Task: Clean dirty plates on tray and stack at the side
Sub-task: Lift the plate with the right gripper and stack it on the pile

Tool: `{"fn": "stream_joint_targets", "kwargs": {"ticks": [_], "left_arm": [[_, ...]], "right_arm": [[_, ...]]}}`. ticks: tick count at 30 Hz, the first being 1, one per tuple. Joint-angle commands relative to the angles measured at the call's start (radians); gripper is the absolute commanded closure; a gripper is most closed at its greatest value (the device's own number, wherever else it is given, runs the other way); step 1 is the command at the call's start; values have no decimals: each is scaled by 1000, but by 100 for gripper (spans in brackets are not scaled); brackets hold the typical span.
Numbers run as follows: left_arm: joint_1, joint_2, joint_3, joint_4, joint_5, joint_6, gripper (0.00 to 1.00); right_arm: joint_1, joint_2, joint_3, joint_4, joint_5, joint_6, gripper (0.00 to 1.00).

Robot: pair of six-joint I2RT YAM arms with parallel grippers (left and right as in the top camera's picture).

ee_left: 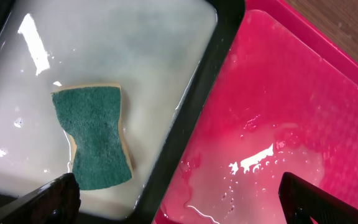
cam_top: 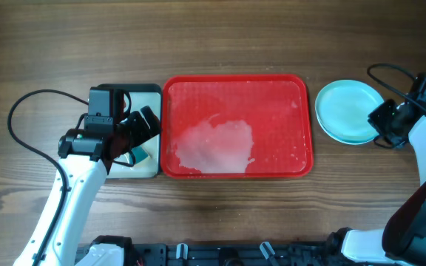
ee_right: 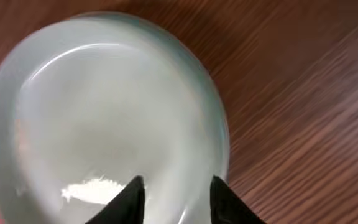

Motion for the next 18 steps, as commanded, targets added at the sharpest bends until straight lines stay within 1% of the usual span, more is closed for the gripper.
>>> {"fn": "stream_joint_targets", "kwargs": {"ticks": [1, 3, 4, 5, 6, 7, 8, 9, 10, 11, 12, 14, 17, 18], "left_arm": [[6, -8, 13, 0, 11, 15, 0], [6, -8, 13, 0, 11, 15, 0], [6, -8, 13, 0, 11, 15, 0], [6, -8, 13, 0, 11, 15, 0], [6, -8, 13, 0, 11, 15, 0], [6, -8, 13, 0, 11, 15, 0], [6, -8, 13, 0, 11, 15, 0], [6, -8, 13, 0, 11, 15, 0], [6, -8, 13, 0, 11, 15, 0], [6, -8, 13, -1, 11, 15, 0], [6, -8, 13, 0, 11, 15, 0], [6, -8, 13, 0, 11, 15, 0], [6, -8, 13, -1, 11, 15, 0], [6, -8, 13, 0, 11, 15, 0]], "right_arm": [[4, -127, 6, -47, -101, 26, 63], [5, -254, 6, -65, -191, -26, 62], [6, -327, 6, -76, -295, -62, 58], [24, -442, 6, -87, -489, -139, 49], [40, -484, 6, -97, -549, -158, 43], [77, -563, 6, -124, -610, -158, 40], [121, -632, 6, -151, -614, -151, 23], [145, -669, 6, -167, -614, -137, 0], [184, -726, 6, -195, -615, -8, 0], [201, -762, 6, -208, -611, 168, 0], [201, -786, 6, -218, -604, 376, 0], [197, -790, 6, -216, -476, 439, 0], [216, -770, 5, -266, -426, 443, 0], [246, -790, -8, -274, -330, 442, 0]]}}
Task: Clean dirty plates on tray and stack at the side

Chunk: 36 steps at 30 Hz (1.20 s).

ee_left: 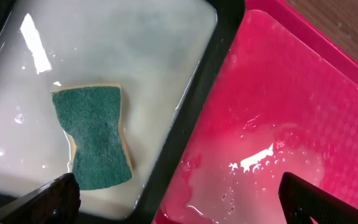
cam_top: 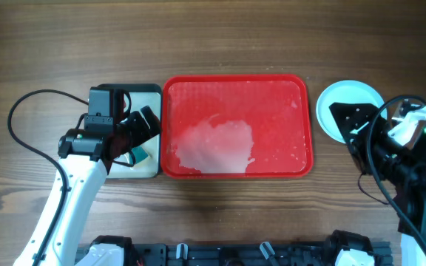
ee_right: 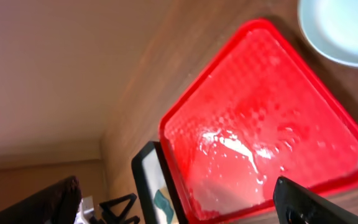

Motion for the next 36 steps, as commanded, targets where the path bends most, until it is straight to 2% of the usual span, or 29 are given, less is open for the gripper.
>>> {"fn": "stream_joint_targets", "kwargs": {"ticks": [1, 2, 4, 7, 8, 12, 17, 23, 36], "left_arm": [[6, -8, 13, -1, 11, 15, 0], [6, -8, 13, -1, 11, 15, 0], [6, -8, 13, -1, 11, 15, 0], [6, -8, 13, -1, 11, 15, 0], [6, -8, 13, -1, 11, 15, 0], [6, -8, 13, -1, 11, 15, 0], [6, -8, 13, -1, 12, 15, 0], [6, -8, 13, -1, 11, 15, 0], [6, -8, 13, -1, 11, 15, 0]], "right_arm": [[64, -47, -35, -4, 234, 41, 0], [95, -96, -72, 32, 288, -15, 0], [159, -258, -212, 225, 323, -275, 0], [175, -489, -412, 400, 232, -633, 0], [175, -562, -470, 402, 234, -665, 0], [175, -763, -705, 484, 262, -651, 0], [176, -808, -919, 671, 303, -651, 0], [175, -808, -1019, 946, 306, -655, 0], [175, -806, -1018, 945, 307, -653, 0]]}}
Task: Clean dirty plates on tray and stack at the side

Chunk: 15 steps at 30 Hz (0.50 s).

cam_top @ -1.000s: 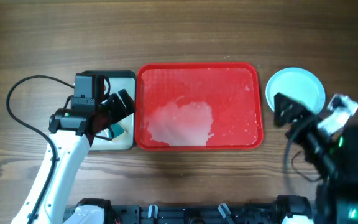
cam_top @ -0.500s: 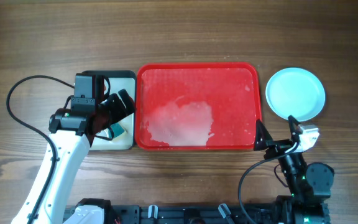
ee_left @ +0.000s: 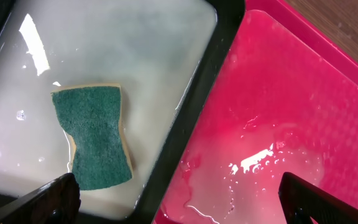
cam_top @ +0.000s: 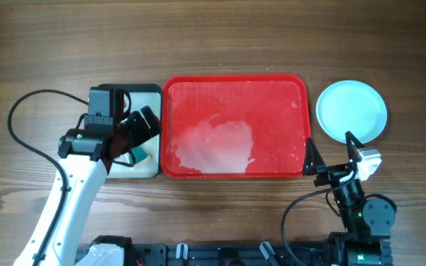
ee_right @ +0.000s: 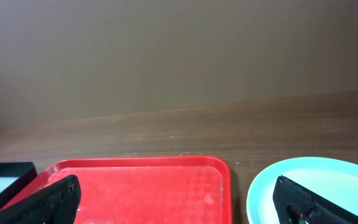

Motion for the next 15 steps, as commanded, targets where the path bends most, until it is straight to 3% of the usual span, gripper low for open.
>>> {"fn": "stream_joint_targets", "kwargs": {"ticks": [1, 4, 7, 15], "left_arm": [[6, -8, 13, -1, 11, 15, 0], [2, -48, 3, -6, 4, 16, 0], [3, -218, -37, -13, 0, 14, 0], [125, -836, -435, 370, 45, 117, 0]], "right_arm": [[5, -11, -3, 5, 16, -11, 0], [5, -11, -3, 5, 16, -11, 0], [5, -11, -3, 5, 16, -11, 0], [5, -11, -3, 5, 16, -11, 0]]}}
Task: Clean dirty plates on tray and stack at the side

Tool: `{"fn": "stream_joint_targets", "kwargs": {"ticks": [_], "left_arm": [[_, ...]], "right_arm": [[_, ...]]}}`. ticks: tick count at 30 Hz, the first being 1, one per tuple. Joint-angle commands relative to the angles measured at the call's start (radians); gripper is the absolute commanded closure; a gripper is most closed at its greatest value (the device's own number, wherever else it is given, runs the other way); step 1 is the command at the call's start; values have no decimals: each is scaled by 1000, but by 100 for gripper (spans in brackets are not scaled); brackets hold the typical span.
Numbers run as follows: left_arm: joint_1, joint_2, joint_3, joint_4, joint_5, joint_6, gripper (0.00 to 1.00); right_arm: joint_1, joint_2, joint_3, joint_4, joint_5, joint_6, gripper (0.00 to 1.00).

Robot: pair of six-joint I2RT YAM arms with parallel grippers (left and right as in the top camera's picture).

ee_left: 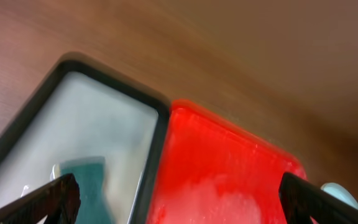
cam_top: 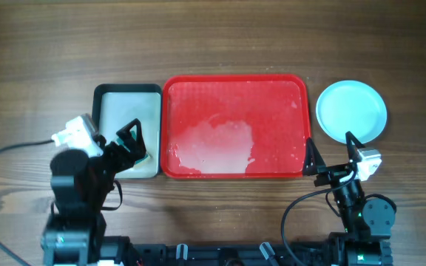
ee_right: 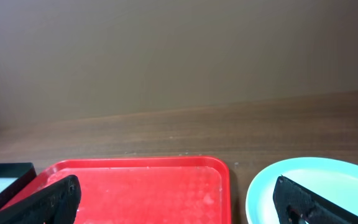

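The red tray (cam_top: 235, 92) lies mid-table, wet with a pale soapy film and with no plate on it. The pale blue plates (cam_top: 351, 111) sit stacked on the wood to its right, also seen as a plate (ee_right: 316, 183) in the right wrist view. The green sponge (ee_left: 82, 180) lies in the basin (cam_top: 128, 100) left of the tray. My left gripper (cam_top: 128, 144) is open and empty at the basin's near end. By the tray's near right corner my right gripper (cam_top: 330, 157) stands open and empty.
Both arms are folded back low at the table's front edge. A black cable (cam_top: 6, 151) curls on the wood at the left. Bare wood runs behind the tray and basin.
My left arm has drawn back from above the basin to the front edge, and its camera now looks out over basin and tray. The right arm has not moved.
First my right gripper was low over the pale plate at the right, while the left hung open over the sponge in the basin. Then the right was raised off the plate, later folded at the front edge. Now the left is pulled back too.
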Motion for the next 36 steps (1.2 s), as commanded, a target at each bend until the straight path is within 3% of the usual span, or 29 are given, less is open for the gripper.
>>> {"fn": "stream_joint_targets", "kwargs": {"ticks": [1, 5, 11, 14, 36], "left_arm": [[29, -232, -170, 129, 19, 77, 0], [54, -546, -386, 238, 19, 98, 0], [58, -558, -501, 305, 3, 79, 0], [48, -558, -576, 409, 8, 72, 0], [42, -557, -579, 411, 8, 73, 0]], "right_arm": [[5, -9, -2, 5, 12, -11, 0], [5, -9, -2, 5, 12, -10, 0], [5, -9, -2, 5, 12, -11, 0], [5, -9, -2, 5, 12, -10, 0], [5, -9, -2, 5, 12, -11, 0]]}}
